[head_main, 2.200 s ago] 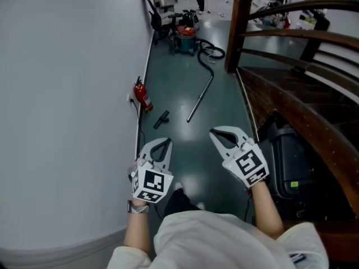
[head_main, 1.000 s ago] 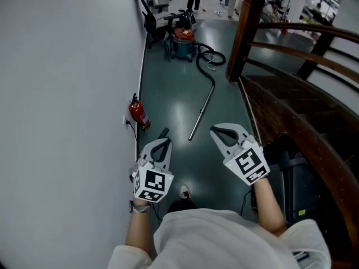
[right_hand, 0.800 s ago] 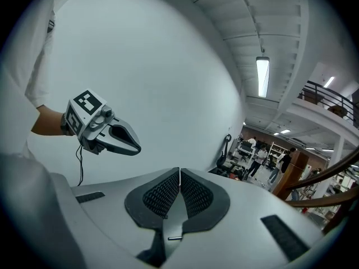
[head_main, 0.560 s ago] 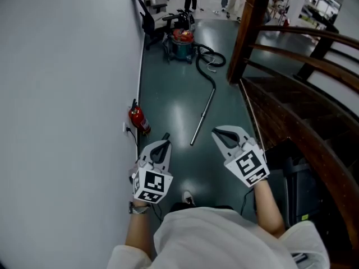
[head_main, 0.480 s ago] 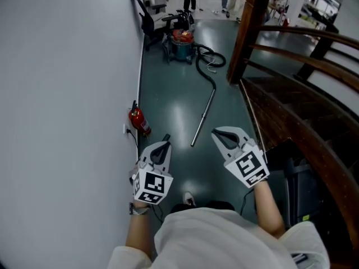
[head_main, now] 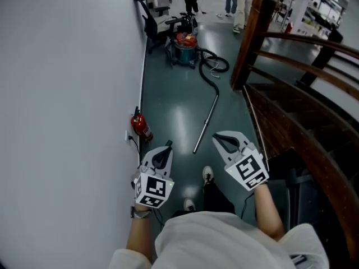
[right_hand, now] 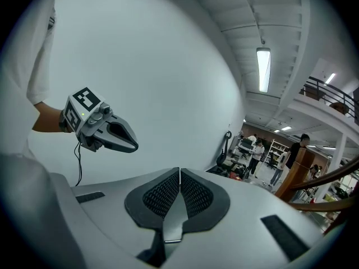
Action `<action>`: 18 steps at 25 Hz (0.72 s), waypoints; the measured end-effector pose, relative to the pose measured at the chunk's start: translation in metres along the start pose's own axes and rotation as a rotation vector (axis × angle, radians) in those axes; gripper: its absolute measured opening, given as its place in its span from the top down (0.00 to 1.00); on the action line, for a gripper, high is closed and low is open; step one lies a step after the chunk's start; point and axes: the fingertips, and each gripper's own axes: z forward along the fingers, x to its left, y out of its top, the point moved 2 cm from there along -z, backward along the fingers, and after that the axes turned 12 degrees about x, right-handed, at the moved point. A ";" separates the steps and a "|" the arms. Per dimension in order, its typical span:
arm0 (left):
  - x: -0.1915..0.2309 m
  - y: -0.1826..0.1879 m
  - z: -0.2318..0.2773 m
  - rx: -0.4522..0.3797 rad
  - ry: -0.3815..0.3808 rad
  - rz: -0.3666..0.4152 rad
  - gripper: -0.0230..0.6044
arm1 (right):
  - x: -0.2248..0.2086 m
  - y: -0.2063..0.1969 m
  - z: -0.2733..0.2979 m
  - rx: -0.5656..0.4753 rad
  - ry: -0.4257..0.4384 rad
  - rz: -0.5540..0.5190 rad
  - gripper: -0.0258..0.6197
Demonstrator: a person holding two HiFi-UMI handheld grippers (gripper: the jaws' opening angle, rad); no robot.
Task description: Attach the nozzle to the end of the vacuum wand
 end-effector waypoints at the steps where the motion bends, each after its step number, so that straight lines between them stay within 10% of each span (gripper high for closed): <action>1: 0.003 0.000 0.004 0.003 -0.001 -0.004 0.97 | -0.002 0.000 0.004 0.003 0.004 -0.004 0.91; 18: 0.051 0.008 0.075 0.027 -0.012 -0.029 0.97 | -0.064 -0.006 0.067 0.040 0.016 -0.032 0.91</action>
